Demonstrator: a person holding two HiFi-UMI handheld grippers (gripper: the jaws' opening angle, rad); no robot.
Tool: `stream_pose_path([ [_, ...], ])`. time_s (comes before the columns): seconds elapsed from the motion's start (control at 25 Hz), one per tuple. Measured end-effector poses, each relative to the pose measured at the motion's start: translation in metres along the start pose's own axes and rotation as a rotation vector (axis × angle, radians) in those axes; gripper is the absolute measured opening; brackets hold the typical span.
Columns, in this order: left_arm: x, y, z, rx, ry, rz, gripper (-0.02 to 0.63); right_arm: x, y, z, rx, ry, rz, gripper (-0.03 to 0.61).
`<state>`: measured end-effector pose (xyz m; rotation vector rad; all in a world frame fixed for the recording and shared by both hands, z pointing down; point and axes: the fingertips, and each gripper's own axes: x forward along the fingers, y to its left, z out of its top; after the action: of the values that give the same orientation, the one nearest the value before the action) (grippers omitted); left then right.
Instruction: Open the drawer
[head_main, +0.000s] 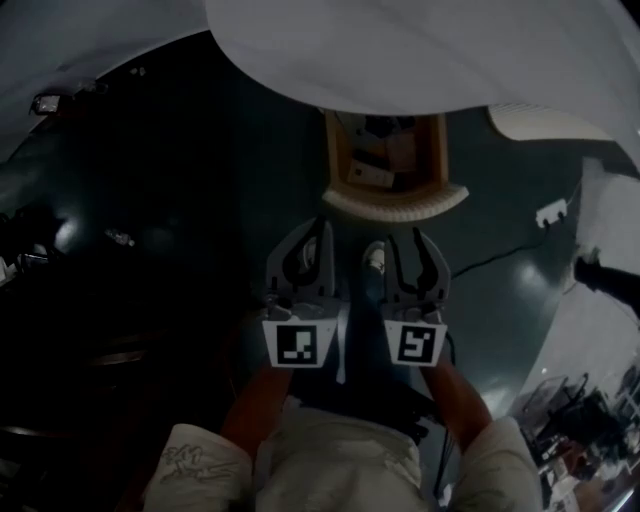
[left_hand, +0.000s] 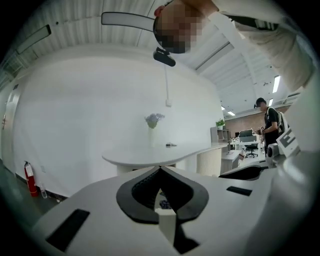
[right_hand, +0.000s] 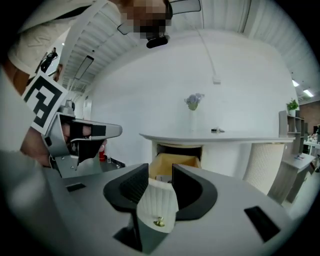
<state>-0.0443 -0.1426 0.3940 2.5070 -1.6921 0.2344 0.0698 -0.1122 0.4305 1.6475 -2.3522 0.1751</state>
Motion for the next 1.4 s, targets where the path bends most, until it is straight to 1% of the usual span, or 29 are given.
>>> stream_pose_path([
  [0.12,-0.004,0.004,0.047,0.017,-0.038,-0.001,0.002,-0.007,-0.001,0.056,-0.019,-0.073,0.003,0.146],
  [0.28,-0.018,0.003,0.102,0.018,-0.099,0.012,0.002,-0.023,-0.009,0.117,-0.033,-0.145,-0.016,0.146],
  [0.36,-0.023,0.001,0.128,0.026,-0.103,0.010,0.002,-0.028,-0.015,0.143,-0.066,-0.148,-0.022,0.146],
  [0.44,-0.023,0.004,0.152,0.021,-0.085,0.015,0.002,-0.025,-0.021,0.168,-0.097,-0.141,-0.025,0.146],
  [0.56,-0.038,0.010,0.190,-0.006,-0.111,0.045,0.002,-0.038,-0.018,0.212,-0.035,-0.180,-0.052,0.146],
  [0.6,-0.045,0.011,0.202,-0.007,-0.120,0.052,0.002,-0.046,-0.017,0.226,-0.031,-0.197,-0.055,0.146],
  [0.72,-0.056,0.014,0.239,-0.015,-0.180,0.064,0.002,-0.063,-0.010,0.272,-0.061,-0.289,-0.046,0.146],
  [0.76,-0.060,0.014,0.247,-0.005,-0.192,0.064,0.002,-0.067,-0.007,0.282,-0.071,-0.308,-0.039,0.146],
  [0.84,-0.062,0.016,0.260,0.024,-0.197,0.058,0.002,-0.072,-0.002,0.298,-0.082,-0.326,-0.026,0.146],
  [0.96,-0.065,0.019,0.271,0.015,-0.195,0.063,0.002,-0.081,-0.001,0.318,-0.071,-0.349,-0.014,0.146],
  [1.08,-0.066,0.020,0.281,0.030,-0.204,0.056,0.002,-0.091,-0.008,0.334,-0.057,-0.377,-0.022,0.145],
  [1.32,-0.067,0.009,0.295,0.053,-0.208,0.019,0.002,-0.101,-0.019,0.336,-0.038,-0.346,-0.051,0.142],
  [1.4,-0.067,0.004,0.298,0.054,-0.214,0.006,0.002,-0.104,-0.020,0.339,-0.043,-0.358,-0.058,0.100],
])
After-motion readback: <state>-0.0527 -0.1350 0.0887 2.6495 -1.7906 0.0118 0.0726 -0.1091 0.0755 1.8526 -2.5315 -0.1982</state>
